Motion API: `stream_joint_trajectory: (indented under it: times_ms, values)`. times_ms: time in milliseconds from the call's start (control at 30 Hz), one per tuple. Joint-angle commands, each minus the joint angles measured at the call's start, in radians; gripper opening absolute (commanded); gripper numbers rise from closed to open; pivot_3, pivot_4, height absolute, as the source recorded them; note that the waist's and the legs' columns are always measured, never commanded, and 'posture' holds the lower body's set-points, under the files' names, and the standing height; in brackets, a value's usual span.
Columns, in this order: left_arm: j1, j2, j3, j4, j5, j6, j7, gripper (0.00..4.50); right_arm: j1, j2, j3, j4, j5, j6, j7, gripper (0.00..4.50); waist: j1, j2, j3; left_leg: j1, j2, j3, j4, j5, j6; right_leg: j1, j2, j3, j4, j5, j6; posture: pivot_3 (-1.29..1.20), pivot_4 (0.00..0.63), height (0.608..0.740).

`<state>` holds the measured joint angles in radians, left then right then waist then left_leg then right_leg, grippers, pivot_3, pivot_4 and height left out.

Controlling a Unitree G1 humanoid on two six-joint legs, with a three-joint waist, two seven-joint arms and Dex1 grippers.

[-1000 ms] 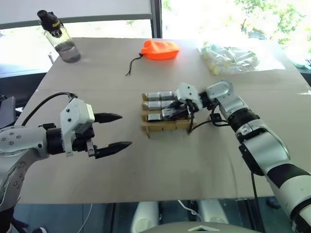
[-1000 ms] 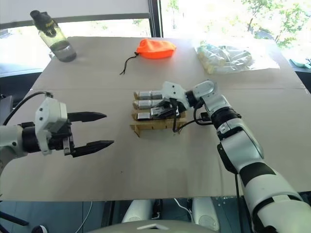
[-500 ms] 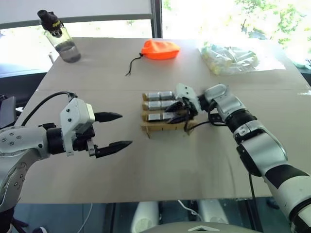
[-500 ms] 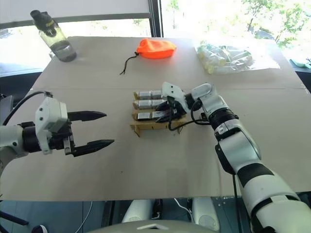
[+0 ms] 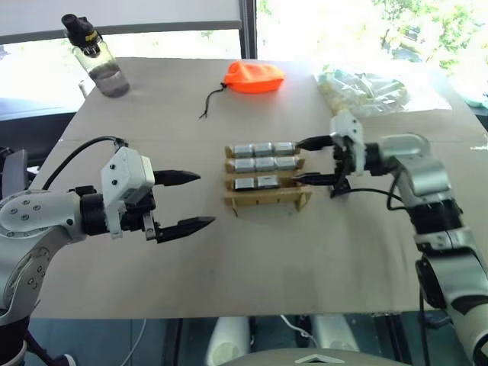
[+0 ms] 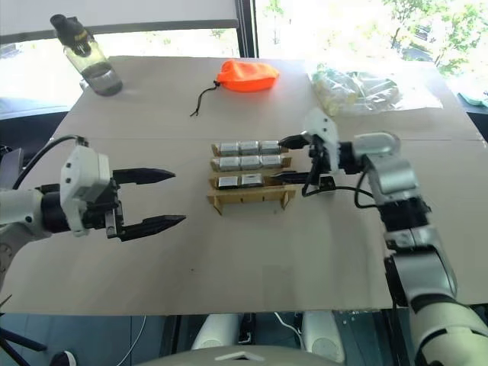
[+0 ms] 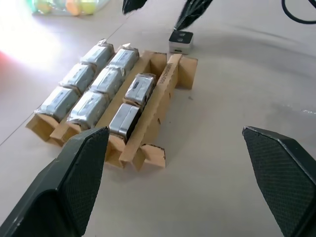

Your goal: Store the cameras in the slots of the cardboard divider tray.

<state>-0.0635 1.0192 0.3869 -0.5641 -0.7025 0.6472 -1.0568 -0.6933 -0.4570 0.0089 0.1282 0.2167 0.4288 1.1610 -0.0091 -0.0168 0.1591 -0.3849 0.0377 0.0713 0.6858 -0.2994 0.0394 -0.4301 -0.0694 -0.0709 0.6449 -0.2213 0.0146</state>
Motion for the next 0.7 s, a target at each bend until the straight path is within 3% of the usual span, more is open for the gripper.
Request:
stream_joint_trajectory:
  times_ms: [33,167,267,400,700]
  values:
    - [-0.044,0.005,-0.030,0.009,-0.010,-0.015,-0.006,4.50,0.107,0.010,-0.136,-0.230,0.046,0.104,-0.220,4.46,-0.001,0.000,0.000,0.001,0.000,0.000,0.000,0.000,0.000,0.000,0.000,0.000,0.001,0.000,0.000,0.00,0.150,0.726]
    - [-0.113,0.001,-0.096,0.051,0.000,-0.033,-0.027,4.50,0.299,0.061,-0.209,-0.434,0.039,0.220,-0.443,4.46,-0.001,0.000,0.000,0.002,0.001,0.001,0.000,0.001,-0.001,0.000,0.004,0.001,0.002,0.000,0.000,0.00,0.150,0.726]
    - [-0.164,-0.007,-0.145,0.086,0.016,-0.053,-0.040,4.50,0.443,0.160,-0.225,-0.557,0.023,0.272,-0.616,4.46,0.000,-0.001,-0.001,0.002,0.001,0.001,0.000,0.001,-0.001,0.001,0.005,0.001,0.002,0.000,0.000,0.00,0.150,0.726]
    - [-0.221,-0.021,-0.203,0.116,0.028,-0.071,-0.061,4.50,0.614,0.293,-0.162,-0.613,-0.041,0.278,-0.800,4.46,-0.003,-0.001,-0.001,0.003,0.001,0.002,0.000,0.001,-0.001,0.000,0.006,0.002,0.002,0.000,0.000,0.00,0.150,0.726]
    - [-0.257,-0.035,-0.243,0.138,0.059,-0.090,-0.069,4.50,0.628,0.335,-0.090,-0.437,-0.098,0.129,-0.898,4.46,-0.004,-0.001,-0.001,0.004,0.001,0.003,0.000,0.001,-0.001,0.000,0.008,0.004,0.002,-0.001,0.000,0.00,0.150,0.726]
